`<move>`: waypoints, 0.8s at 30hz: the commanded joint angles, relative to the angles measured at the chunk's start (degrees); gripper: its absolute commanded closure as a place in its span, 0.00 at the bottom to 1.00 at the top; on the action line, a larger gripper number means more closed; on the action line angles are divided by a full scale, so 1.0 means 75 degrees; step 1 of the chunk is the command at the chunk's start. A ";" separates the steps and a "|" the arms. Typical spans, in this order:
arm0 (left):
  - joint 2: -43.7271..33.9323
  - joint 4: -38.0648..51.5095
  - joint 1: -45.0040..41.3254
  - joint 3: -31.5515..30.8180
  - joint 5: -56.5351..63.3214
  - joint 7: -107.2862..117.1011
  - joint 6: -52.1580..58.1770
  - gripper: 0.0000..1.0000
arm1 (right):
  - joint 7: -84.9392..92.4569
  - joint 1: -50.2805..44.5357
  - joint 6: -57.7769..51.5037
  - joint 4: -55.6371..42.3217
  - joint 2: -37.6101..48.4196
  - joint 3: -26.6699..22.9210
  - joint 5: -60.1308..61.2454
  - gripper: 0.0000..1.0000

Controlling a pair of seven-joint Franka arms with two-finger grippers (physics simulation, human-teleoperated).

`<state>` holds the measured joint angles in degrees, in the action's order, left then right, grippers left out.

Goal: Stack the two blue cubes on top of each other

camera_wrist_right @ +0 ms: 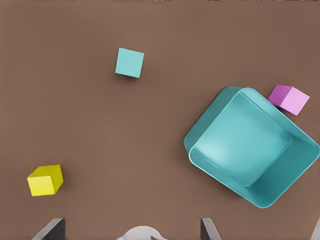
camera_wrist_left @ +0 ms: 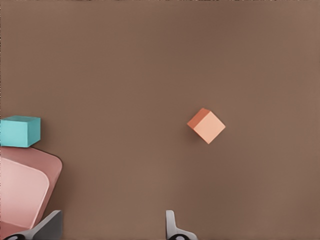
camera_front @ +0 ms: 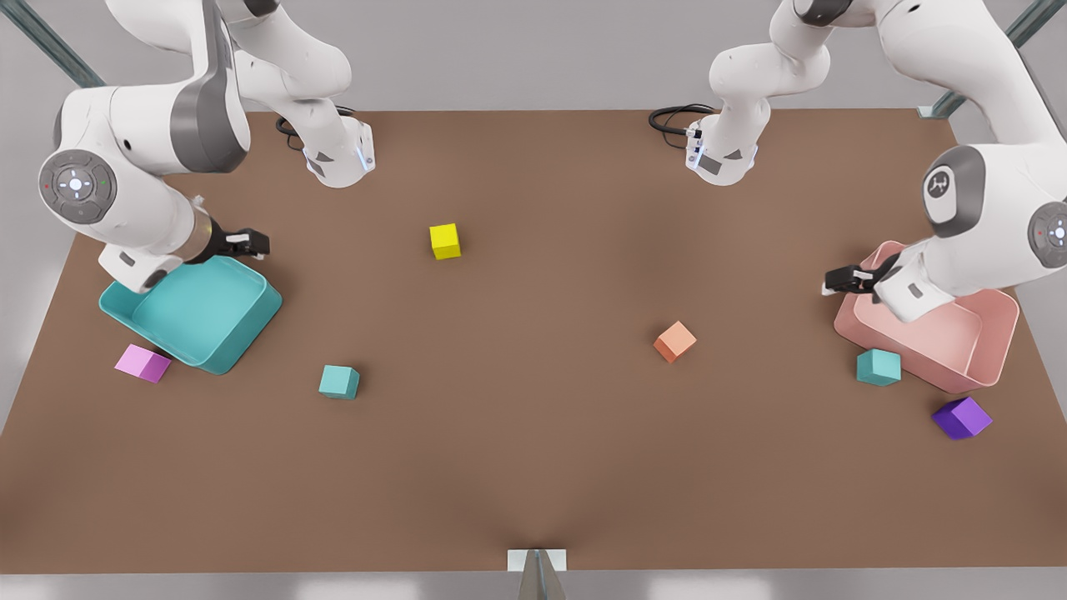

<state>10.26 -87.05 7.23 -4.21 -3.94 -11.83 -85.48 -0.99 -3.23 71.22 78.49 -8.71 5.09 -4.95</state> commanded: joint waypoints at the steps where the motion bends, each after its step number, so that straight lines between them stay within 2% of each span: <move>1: 0.0015 0.0063 0.0020 -0.0001 0.0021 -0.0485 0.0170 0.00 | 0.0448 0.0009 0.0160 -0.0023 0.0001 0.0001 -0.0020 0.00; 4: 0.0050 0.0040 0.0172 -0.0001 0.0009 -0.0474 0.0370 0.00 | 0.0436 -0.0061 0.0266 -0.0386 -0.0689 0.0095 -0.0758 0.00; 5: 0.0133 0.0051 0.0184 -0.0001 0.0009 -0.0474 0.0429 0.00 | 0.0226 -0.0436 0.0277 -0.0387 -0.0924 0.0130 -0.0700 0.00; 6: 0.0133 0.0051 0.0243 -0.0001 0.0009 -0.0474 0.0452 0.00 | -0.0699 -0.0624 0.0417 -0.0410 -0.1228 0.0142 -0.0583 0.00; 8: 0.0133 0.0051 0.0243 -0.0001 0.0021 -0.0474 0.0452 0.00 | -0.1484 -0.0577 0.1565 0.0152 -0.1850 0.0071 -0.0138 0.00; 10: 0.0109 0.0051 0.0243 -0.0001 0.0033 -0.0474 0.0452 0.00 | -0.2681 -0.0414 0.2959 0.1066 -0.2002 0.0060 -0.0137 0.00; 11: 0.0109 0.0051 0.0243 -0.0001 0.0033 -0.0474 0.0452 0.00 | -0.2774 -0.0249 0.3757 0.1383 -0.2190 0.0060 -0.0020 0.00; 13: 0.0109 0.0051 0.0243 -0.0001 0.0033 -0.0474 0.0452 0.00 | -0.2833 -0.0132 0.4296 0.1441 -0.2424 0.0060 0.0144 0.00; 15: 0.0121 0.0051 0.0243 -0.0001 0.0033 -0.0474 0.0452 0.00 | -0.2798 0.0055 0.5362 0.2132 -0.2436 0.0060 0.0155 0.00; 17: 0.0121 0.0051 0.0243 -0.0001 0.0033 -0.0474 0.0452 0.00 | -0.2728 0.0185 0.6359 0.2578 -0.2658 0.0060 0.0893 0.00; 24: 0.0121 0.0051 0.0254 -0.0001 0.0033 -0.0474 0.0511 0.00 | -0.1943 0.0396 0.6840 0.2602 -0.3057 0.0060 0.1679 0.00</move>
<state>11.22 -86.68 9.14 -4.20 -3.72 -14.43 -82.03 -12.75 -0.39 115.86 97.97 -31.66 5.54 5.31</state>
